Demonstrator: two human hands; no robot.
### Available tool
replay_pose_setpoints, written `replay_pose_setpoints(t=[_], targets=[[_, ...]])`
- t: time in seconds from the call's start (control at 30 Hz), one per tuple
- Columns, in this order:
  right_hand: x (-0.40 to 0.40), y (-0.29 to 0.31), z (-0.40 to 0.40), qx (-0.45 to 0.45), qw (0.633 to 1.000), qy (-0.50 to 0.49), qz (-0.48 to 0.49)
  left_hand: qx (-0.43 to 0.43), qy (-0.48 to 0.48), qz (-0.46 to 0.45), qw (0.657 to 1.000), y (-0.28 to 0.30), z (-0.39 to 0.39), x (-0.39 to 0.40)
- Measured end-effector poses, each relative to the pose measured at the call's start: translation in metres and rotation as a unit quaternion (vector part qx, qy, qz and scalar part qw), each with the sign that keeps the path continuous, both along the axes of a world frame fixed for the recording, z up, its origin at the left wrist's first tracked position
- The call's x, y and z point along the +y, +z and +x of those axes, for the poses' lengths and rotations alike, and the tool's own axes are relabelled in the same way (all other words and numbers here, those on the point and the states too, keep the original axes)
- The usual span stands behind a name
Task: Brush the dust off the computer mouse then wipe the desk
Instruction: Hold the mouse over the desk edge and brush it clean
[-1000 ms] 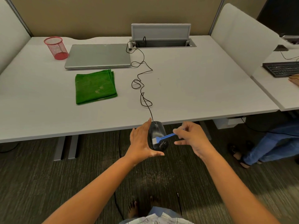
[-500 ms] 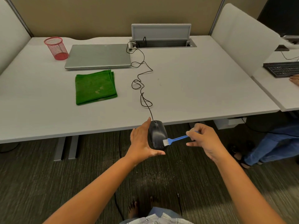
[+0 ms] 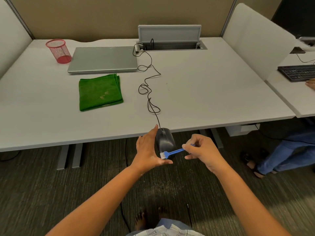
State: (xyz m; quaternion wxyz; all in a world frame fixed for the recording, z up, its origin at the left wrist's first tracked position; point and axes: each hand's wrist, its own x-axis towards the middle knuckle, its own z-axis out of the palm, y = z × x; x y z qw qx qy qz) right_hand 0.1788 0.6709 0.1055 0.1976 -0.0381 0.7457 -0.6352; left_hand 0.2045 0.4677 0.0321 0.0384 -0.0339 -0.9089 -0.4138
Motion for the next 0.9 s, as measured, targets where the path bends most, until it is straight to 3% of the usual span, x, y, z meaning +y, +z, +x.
replay_pose_setpoints(t=[0.43,0.7,0.9], targets=[[0.038,0.002,-0.015,-0.022,0.995,-0.092,-0.019,-0.002,0.011,0.004,1.000,-0.001,-0.002,-0.004],[0.022,0.000,-0.013,-0.023,0.998,-0.048,-0.044,0.000,0.011,0.000,1.000,0.000,-0.001,-0.003],[0.032,-0.003,-0.016,-0.033,0.996,-0.076,-0.027,0.001,0.015,0.001,1.000,-0.001,-0.003,-0.007]])
